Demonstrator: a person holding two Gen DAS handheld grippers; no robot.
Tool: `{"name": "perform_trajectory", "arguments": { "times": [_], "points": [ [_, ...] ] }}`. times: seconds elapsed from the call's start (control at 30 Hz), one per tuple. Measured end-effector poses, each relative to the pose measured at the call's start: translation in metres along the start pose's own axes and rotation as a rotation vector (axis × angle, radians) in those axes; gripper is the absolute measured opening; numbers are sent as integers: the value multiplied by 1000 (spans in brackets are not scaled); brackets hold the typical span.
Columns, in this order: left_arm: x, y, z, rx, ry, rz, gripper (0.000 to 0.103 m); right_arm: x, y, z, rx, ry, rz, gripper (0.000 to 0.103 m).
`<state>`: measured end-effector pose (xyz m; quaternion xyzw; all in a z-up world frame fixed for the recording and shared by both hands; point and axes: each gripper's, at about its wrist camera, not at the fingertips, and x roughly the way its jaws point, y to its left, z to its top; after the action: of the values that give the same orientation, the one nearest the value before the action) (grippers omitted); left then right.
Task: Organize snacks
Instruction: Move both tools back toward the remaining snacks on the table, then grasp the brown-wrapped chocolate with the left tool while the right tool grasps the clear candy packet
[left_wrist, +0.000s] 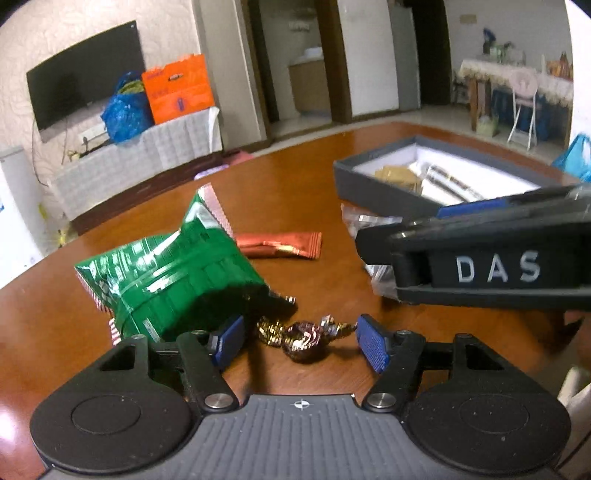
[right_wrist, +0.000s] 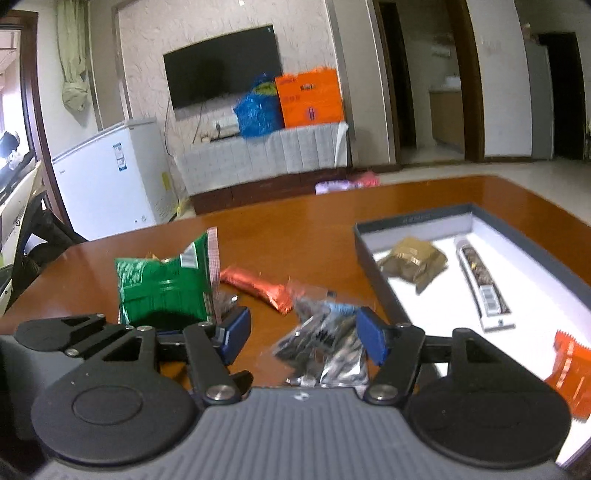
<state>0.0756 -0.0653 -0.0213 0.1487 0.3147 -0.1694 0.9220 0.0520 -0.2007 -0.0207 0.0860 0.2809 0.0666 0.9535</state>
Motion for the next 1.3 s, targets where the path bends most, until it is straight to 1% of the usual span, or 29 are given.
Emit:
{"name": "perform_trajectory", "arguments": {
  "times": [0.1, 0.13, 0.17, 0.3, 0.33, 0.37, 0.43, 0.5, 0.6, 0.8, 0.93, 1.0, 1.03, 1.23, 1.3],
  "points": [
    [2, 1, -2, -23, -5, 15, 66, 9, 2, -1, 25, 41, 4, 70],
    [2, 2, -2, -41, -3, 20, 64, 14, 2, 0, 26, 51, 4, 70],
    [2, 3, -2, -60, 0, 17, 60, 18, 3, 0, 23, 59, -2, 70],
    [4, 9, -2, -116, 7, 9, 50, 30, 11, 5, -11, 75, -33, 70],
    [3, 10, -2, -119, 5, 9, 44, 33, 10, 5, -7, 83, -40, 70],
    [3, 9, -2, -119, 2, 11, 41, 35, 9, 5, 2, 91, -42, 70],
    [1, 8, -3, -114, -3, 20, 40, 40, 7, 6, 18, 101, -50, 70],
    [1, 5, -2, -103, -9, 27, 39, 43, 6, 8, 0, 89, -66, 70],
    [2, 3, -1, -90, -14, 33, 38, 52, 2, 10, 0, 95, -83, 70],
    [3, 0, 1, -77, -22, 35, 37, 60, 4, 10, -43, 93, -108, 70],
    [4, 0, 1, -77, -23, 34, 37, 61, 6, 6, -82, 89, -126, 64],
    [4, 1, 2, -75, -24, 32, 37, 61, 6, 6, -83, 84, -133, 57],
    [5, 1, 2, -75, -24, 31, 37, 60, 5, 7, -81, 83, -137, 55],
    [5, 1, 1, -74, -25, 32, 37, 60, 2, 8, -78, 82, -143, 51],
    [5, 2, 1, -75, -25, 30, 37, 58, 0, 9, -48, 81, -137, 49]
  ]
}}
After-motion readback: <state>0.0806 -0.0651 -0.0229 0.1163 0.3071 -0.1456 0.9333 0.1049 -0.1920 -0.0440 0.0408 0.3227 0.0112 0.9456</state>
